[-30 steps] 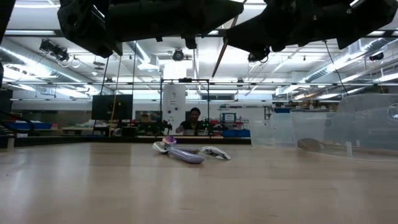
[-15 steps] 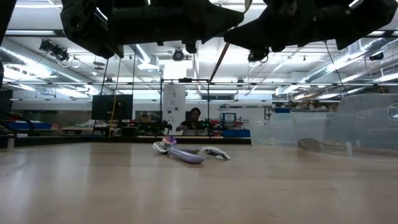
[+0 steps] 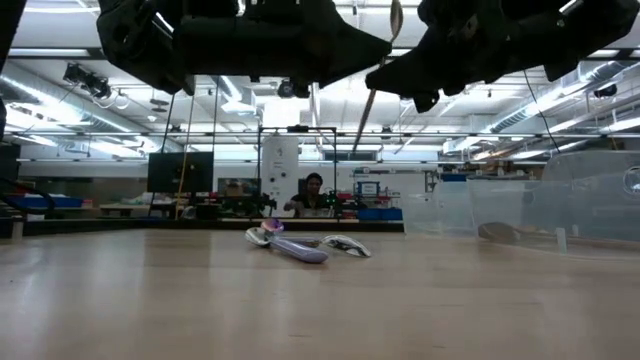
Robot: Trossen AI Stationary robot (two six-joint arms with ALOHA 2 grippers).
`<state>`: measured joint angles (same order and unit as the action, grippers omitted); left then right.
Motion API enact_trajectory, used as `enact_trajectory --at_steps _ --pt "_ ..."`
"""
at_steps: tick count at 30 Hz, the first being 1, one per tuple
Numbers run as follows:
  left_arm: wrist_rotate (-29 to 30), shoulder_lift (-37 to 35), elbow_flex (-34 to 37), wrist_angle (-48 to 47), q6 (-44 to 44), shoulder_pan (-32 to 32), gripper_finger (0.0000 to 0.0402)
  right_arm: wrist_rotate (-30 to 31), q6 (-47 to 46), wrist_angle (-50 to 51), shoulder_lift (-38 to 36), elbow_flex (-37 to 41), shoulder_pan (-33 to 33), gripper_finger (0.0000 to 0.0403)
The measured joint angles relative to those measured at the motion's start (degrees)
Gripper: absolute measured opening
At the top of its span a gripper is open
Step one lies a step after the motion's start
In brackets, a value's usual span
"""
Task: Sort silverware by color (type)
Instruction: Put the gold spoon into the bottom transparent bin
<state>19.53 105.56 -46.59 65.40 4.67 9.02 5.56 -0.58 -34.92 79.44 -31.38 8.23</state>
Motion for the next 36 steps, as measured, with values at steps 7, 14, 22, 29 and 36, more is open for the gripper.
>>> enact_trajectory --at_steps 7,14,22,29,36 --pt "3.6 -0.8 0.0 -8.4 -3.2 1.3 0.0192 0.3 -2.9 10.7 -5.2 0.0 0.0 0.0023" --pt "4.2 -3.8 0.1 -22.1 -10.5 2.2 0.0201 0.6 -5.3 20.3 -9.8 0.0 0.0 0.003" --pt "4.1 -4.1 0.1 -32.9 -16.8 2.9 0.019 -1.4 -12.3 32.3 -16.9 -0.3 -2.0 0.003" --pt "4.0 -4.1 0.1 -36.3 -18.6 2.8 0.019 -5.4 -20.1 51.2 -20.9 -4.7 -2.9 0.0031" --pt "4.0 -4.1 0.1 -37.1 -18.6 2.9 0.019 -10.2 -22.8 64.2 -23.3 -8.0 -4.0 0.0031"
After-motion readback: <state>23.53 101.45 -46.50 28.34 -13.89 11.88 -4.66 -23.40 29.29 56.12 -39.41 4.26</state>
